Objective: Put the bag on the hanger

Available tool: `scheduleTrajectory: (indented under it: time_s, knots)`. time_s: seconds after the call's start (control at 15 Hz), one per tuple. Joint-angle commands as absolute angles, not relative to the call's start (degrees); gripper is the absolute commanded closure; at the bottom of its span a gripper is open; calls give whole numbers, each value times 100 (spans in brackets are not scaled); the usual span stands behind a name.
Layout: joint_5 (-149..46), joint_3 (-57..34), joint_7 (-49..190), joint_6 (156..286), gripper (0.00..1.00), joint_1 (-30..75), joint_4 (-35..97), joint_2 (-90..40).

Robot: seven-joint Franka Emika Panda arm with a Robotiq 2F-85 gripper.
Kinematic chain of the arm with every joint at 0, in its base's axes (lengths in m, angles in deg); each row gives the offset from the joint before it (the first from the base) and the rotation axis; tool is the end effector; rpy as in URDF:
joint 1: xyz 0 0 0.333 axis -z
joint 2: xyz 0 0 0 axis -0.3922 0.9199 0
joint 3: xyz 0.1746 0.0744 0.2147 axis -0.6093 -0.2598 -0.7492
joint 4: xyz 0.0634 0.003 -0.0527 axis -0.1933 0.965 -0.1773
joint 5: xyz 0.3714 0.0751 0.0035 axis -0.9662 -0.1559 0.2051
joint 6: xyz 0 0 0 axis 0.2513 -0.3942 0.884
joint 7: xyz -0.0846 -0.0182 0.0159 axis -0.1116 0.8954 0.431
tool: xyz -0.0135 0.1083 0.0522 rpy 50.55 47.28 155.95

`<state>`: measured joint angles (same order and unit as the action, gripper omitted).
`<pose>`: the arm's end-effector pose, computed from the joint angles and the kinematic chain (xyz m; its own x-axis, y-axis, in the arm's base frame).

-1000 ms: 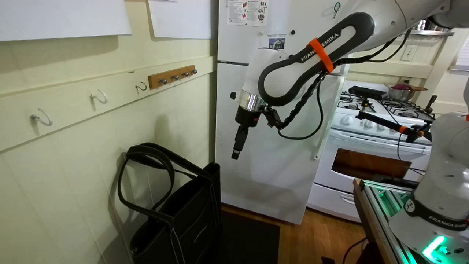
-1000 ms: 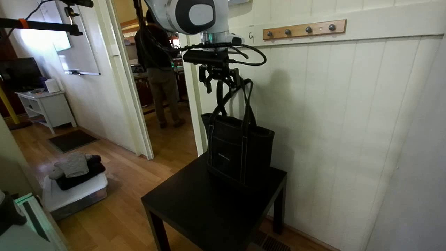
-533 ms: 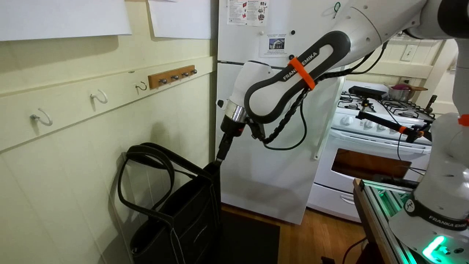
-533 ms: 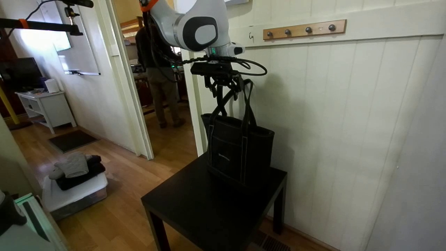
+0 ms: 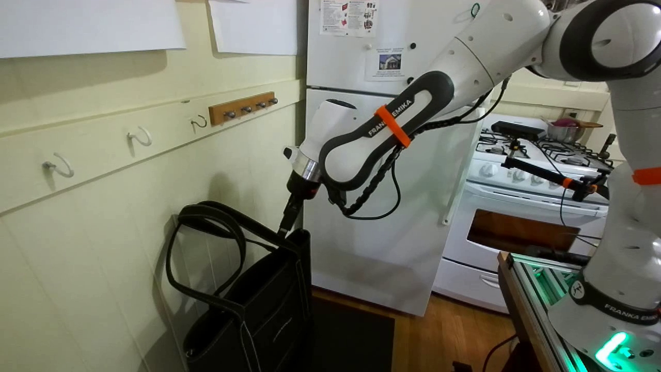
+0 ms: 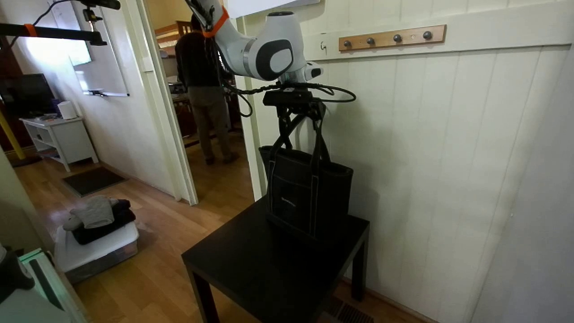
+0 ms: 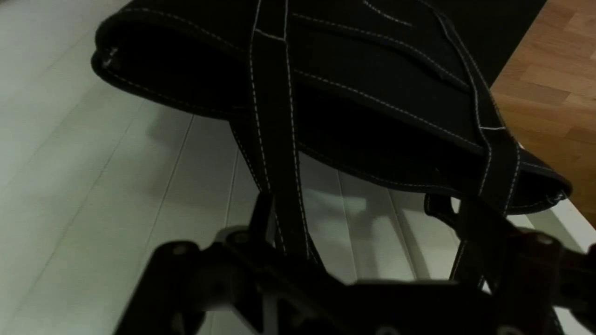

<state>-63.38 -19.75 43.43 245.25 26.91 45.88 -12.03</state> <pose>0.6515 -0.0046 0.2481 0.8954 0.2264 0.3833 0.2442 -0.9697 0.0024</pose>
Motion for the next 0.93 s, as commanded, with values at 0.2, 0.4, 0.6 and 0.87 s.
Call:
scheduleTrajectory:
  time_s: [0.2, 0.4, 0.6, 0.87]
  knots:
    - [-5767, -2085, 4479, 24715, 0, 2746, 3552, -281]
    - [-5685, -2146, 4466, 24829, 0, 2786, 3210, 29]
    - [-5608, -2165, 4494, 24908, 0, 2770, 2894, 340]
    - [-5515, -2199, 4503, 24854, 0, 2748, 2500, 681]
